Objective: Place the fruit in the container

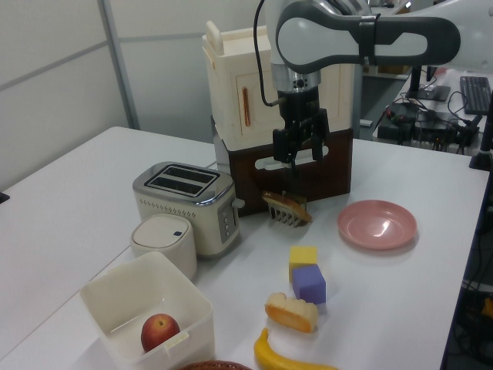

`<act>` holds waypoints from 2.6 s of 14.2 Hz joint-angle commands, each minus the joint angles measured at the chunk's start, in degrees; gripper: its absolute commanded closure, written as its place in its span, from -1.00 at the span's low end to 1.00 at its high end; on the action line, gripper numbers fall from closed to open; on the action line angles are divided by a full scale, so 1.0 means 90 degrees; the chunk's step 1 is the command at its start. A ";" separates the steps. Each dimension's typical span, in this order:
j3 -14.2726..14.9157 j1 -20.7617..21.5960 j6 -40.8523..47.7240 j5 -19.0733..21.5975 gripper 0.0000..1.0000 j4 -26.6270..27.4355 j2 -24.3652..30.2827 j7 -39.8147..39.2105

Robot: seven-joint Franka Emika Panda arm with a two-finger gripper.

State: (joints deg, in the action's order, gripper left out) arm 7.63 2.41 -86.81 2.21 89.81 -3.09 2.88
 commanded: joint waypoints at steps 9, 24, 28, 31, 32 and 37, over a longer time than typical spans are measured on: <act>0.0012 -0.0073 0.0495 0.0018 -1.00 -0.0164 0.0148 -0.0066; -0.0037 -0.0073 0.0486 0.0076 -1.00 -0.0203 0.0138 -0.0008; -0.0076 -0.0043 0.0408 0.0076 -1.00 -0.0116 0.0041 -0.0037; -0.0086 0.0132 0.0408 0.0086 -1.00 0.0089 0.0031 -0.0047; -0.0086 0.0171 0.0388 0.0086 -1.00 0.0216 0.0021 -0.0047; -0.0076 0.0152 -0.0187 -0.0001 -1.00 0.0743 -0.0389 -0.0524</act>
State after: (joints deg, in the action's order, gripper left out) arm 6.53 3.35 -84.66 2.33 92.63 -5.43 2.19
